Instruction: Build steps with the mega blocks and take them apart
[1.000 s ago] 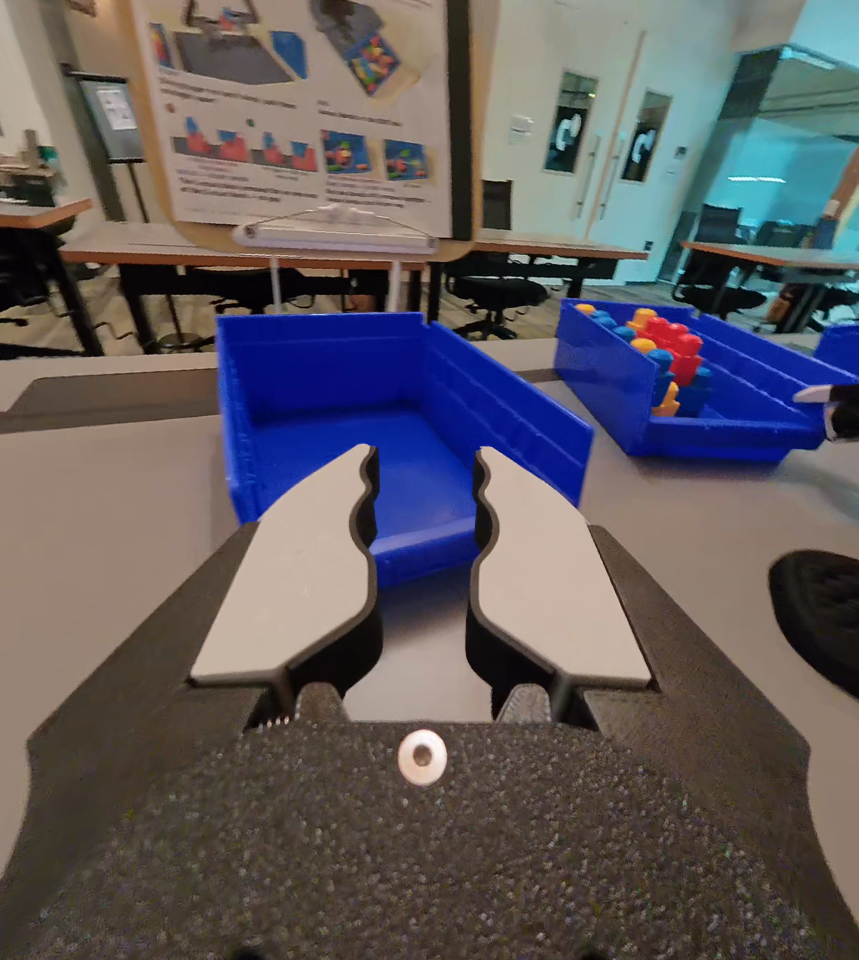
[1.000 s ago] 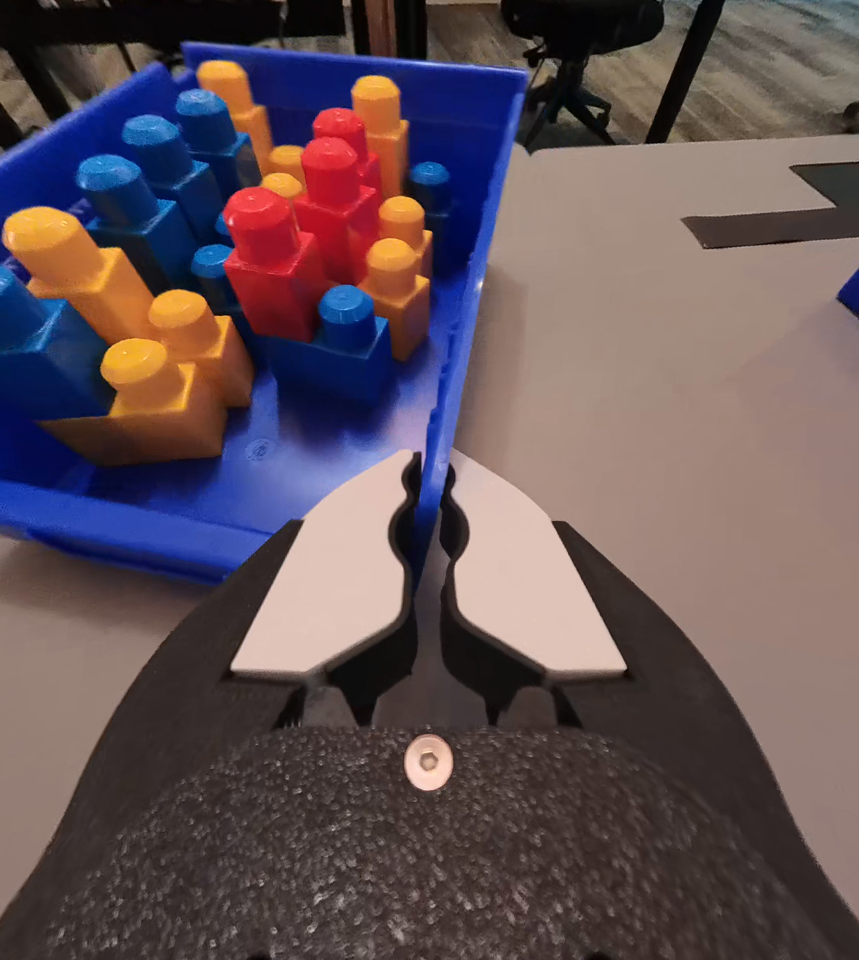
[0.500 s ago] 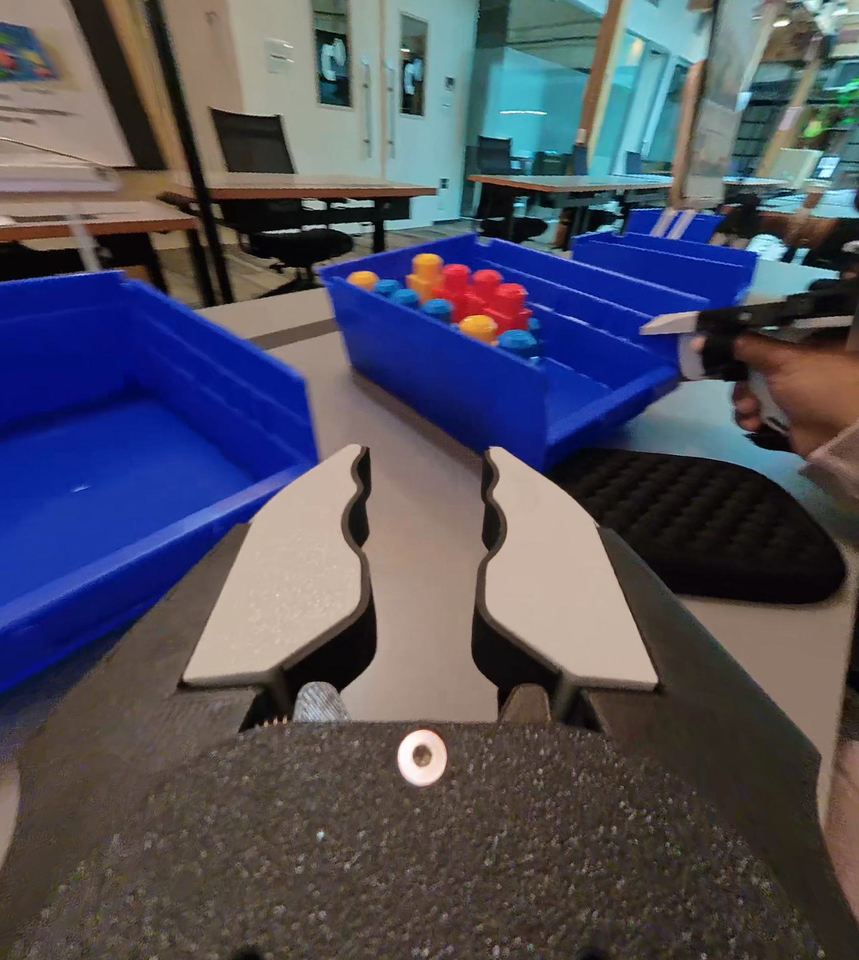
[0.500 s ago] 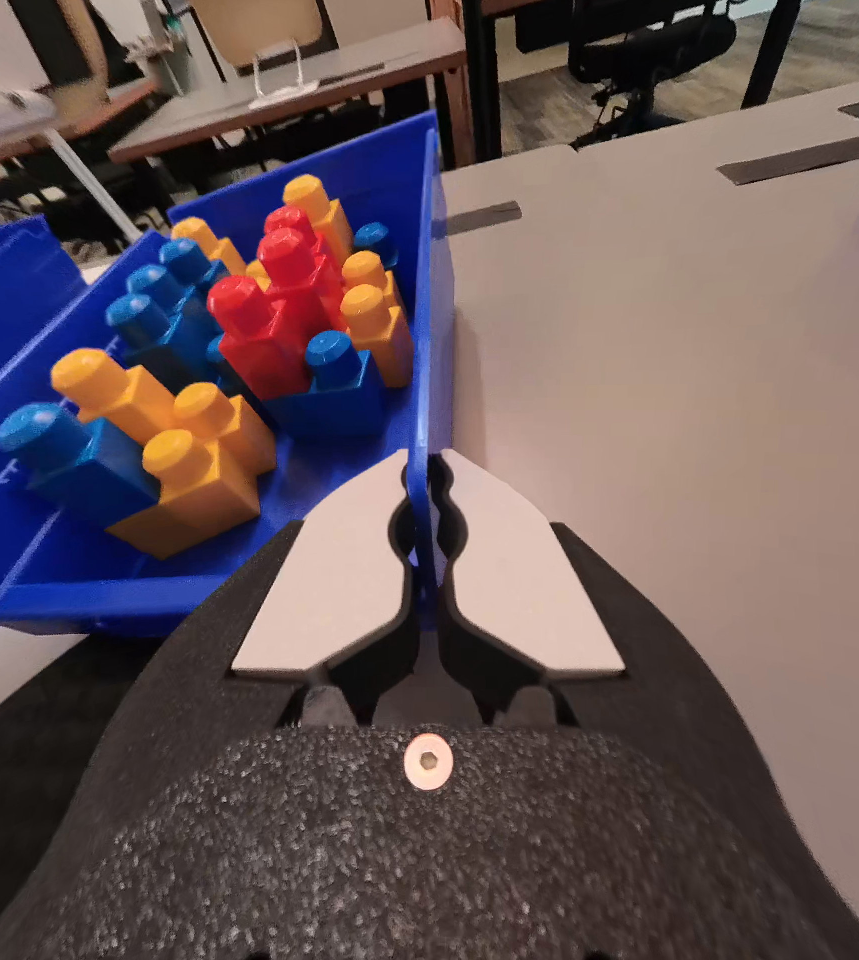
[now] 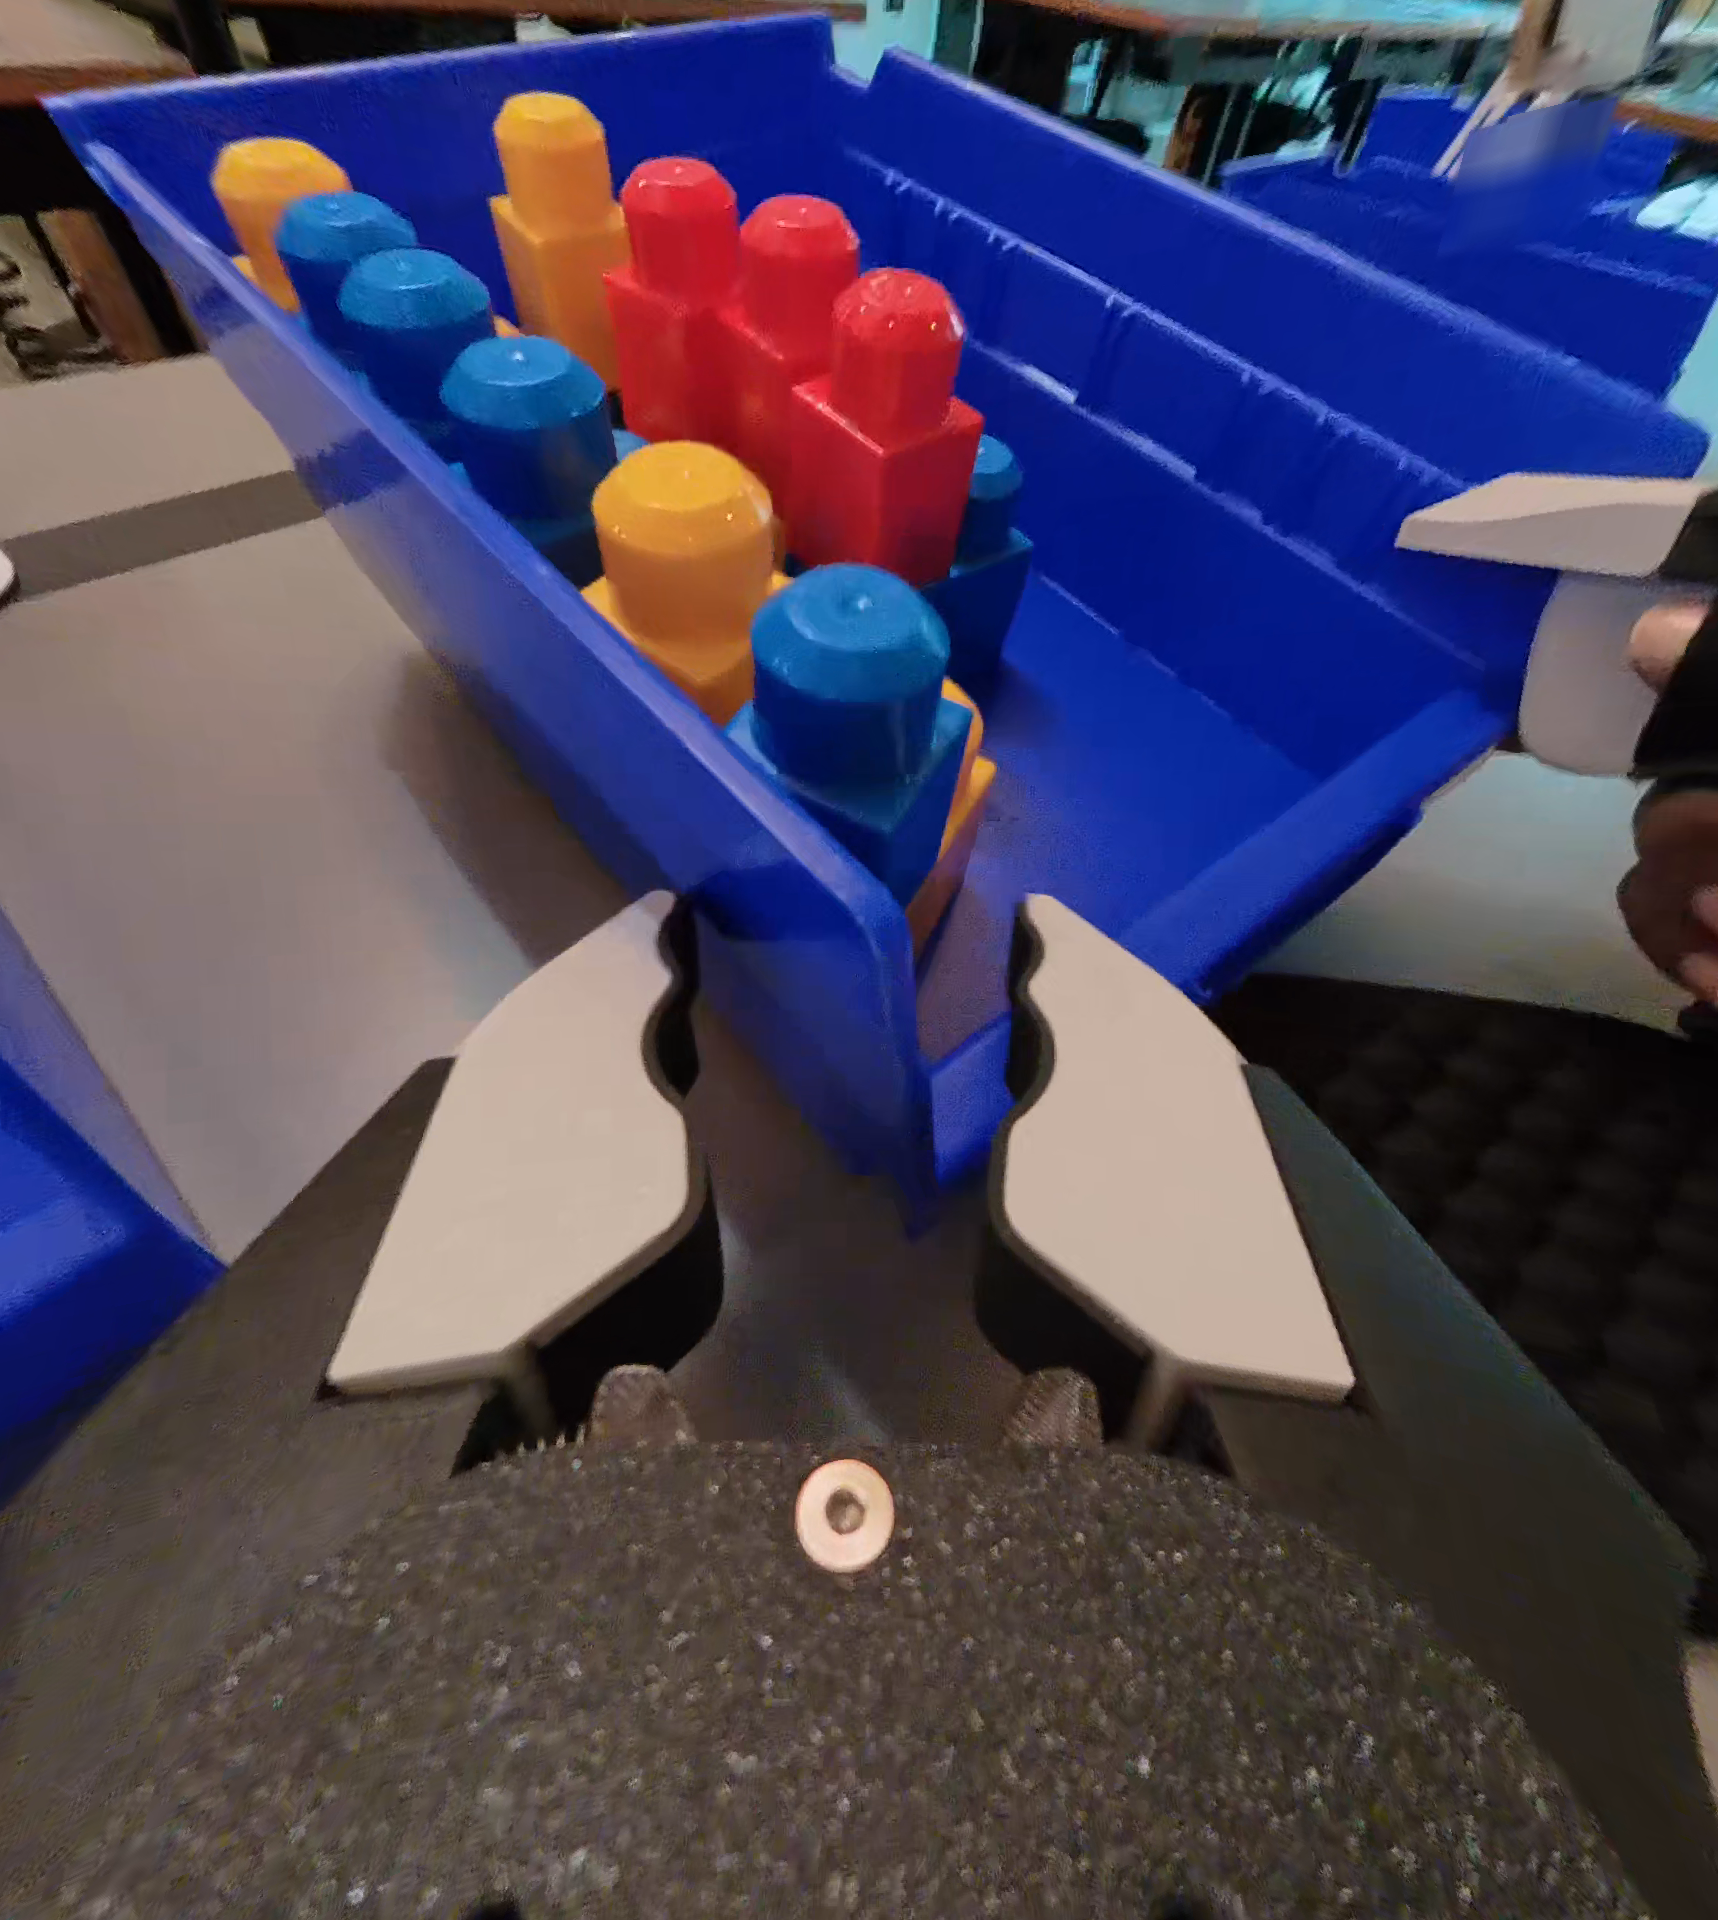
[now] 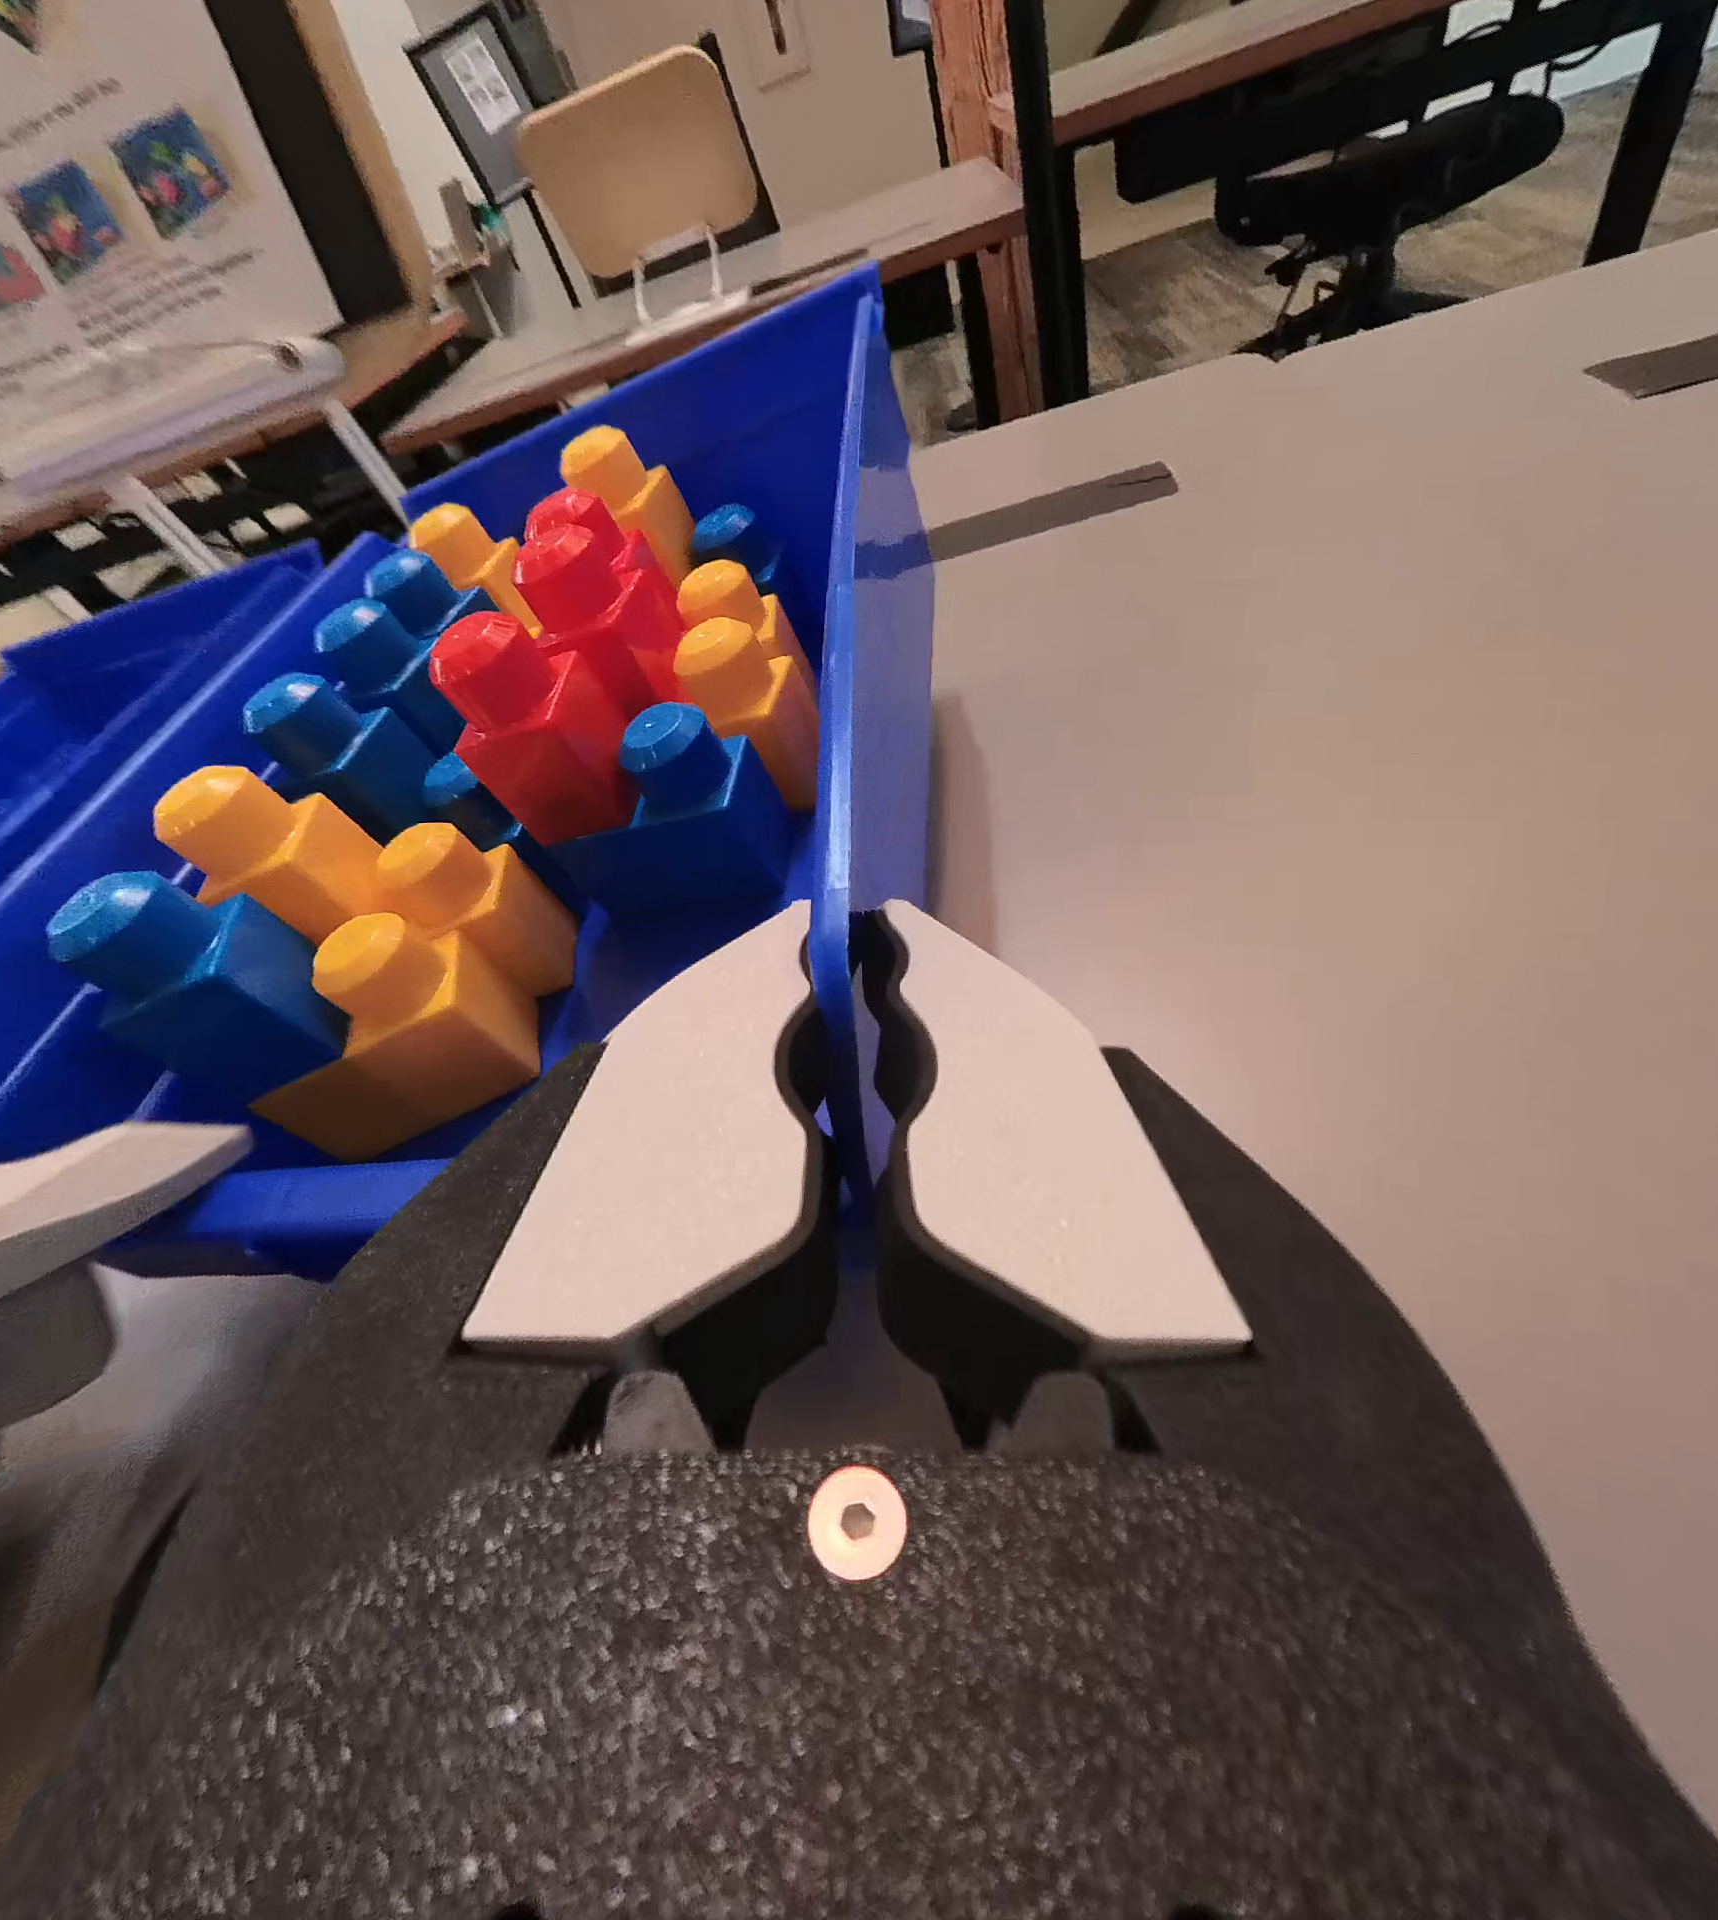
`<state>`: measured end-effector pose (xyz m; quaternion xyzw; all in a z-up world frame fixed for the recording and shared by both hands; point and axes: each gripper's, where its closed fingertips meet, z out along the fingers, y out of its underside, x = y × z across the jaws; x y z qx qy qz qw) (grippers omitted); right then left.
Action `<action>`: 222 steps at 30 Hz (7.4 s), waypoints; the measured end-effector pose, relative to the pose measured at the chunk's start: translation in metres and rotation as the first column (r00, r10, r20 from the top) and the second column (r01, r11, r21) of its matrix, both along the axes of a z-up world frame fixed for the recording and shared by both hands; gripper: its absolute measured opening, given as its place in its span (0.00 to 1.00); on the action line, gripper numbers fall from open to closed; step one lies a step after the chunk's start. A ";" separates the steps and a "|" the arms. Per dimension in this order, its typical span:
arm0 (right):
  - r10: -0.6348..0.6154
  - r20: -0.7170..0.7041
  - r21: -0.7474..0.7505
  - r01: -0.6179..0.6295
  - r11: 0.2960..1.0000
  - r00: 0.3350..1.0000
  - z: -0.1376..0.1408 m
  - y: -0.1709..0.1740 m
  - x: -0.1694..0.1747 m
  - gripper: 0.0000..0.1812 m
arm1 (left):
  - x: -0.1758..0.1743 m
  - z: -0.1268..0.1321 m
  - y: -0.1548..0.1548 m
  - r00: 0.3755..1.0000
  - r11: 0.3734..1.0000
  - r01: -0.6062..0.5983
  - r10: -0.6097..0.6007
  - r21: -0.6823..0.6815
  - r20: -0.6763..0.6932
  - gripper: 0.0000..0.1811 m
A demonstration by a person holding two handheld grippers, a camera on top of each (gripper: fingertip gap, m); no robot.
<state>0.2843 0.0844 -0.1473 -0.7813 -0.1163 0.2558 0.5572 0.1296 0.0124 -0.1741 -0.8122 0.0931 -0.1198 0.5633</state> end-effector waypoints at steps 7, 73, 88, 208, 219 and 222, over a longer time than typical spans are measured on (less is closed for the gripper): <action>-0.043 0.002 0.133 0.042 0.990 0.999 0.041 -0.022 -0.010 0.03 | -0.015 0.030 -0.002 0.998 0.995 -0.060 0.058 0.079 0.026 0.23; 0.143 -0.044 0.246 -0.128 0.961 0.989 0.061 -0.088 -0.077 0.18 | -0.276 0.170 -0.045 0.939 0.922 -0.336 0.343 0.194 -0.004 0.02; 0.187 -0.009 0.191 -0.182 0.965 0.982 0.038 -0.087 -0.088 0.17 | -0.476 0.143 -0.218 0.715 0.713 -0.687 0.698 0.137 -0.046 0.02; -0.163 -0.035 0.065 0.165 0.984 0.986 0.015 0.054 -0.012 0.25 | -0.550 0.013 -0.211 0.451 0.451 -0.891 0.892 0.044 -0.030 0.03; -0.101 -0.001 0.133 0.100 0.986 0.995 0.020 0.039 -0.032 0.23 | -0.539 0.015 -0.247 0.242 0.240 -0.970 0.968 0.041 0.072 0.03; -0.071 0.034 0.136 0.066 0.989 0.997 0.017 0.039 -0.044 0.23 | -0.545 0.014 -0.233 0.233 0.232 -0.972 0.968 0.019 0.091 0.03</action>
